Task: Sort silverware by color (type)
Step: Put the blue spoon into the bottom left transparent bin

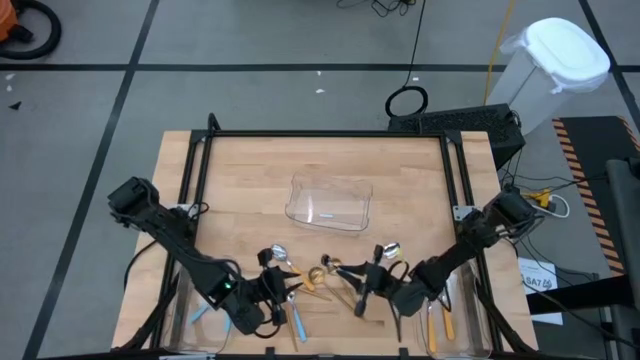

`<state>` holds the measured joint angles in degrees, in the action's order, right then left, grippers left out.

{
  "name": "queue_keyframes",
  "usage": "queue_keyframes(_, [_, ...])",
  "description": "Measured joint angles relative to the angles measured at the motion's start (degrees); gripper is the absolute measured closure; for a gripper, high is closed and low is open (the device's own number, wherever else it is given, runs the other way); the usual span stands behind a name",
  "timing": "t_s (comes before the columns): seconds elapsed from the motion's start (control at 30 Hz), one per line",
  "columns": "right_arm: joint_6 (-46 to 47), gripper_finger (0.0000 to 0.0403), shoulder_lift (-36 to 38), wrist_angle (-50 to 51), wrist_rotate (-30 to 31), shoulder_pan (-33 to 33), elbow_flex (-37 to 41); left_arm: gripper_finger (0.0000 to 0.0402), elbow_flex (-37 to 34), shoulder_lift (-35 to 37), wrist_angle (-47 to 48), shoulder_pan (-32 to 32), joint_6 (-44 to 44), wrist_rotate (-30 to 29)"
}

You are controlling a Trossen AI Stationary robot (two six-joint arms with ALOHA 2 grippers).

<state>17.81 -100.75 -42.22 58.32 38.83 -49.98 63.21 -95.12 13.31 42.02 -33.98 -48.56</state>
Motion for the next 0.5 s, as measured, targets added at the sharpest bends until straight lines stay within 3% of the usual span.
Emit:
queue_keyframes(0.3, [-15.28,0.0371,0.00,-16.22,0.36,2.94,0.00,0.0205,0.01,-6.17,-22.60,-2.22,18.36,0.11])
queue_keyframes(0.5, [-18.08,0.0370,0.02,-17.86,-0.03,3.28,-0.02,0.0182,0.01,-11.61,-38.93,-4.13,26.00,2.74])
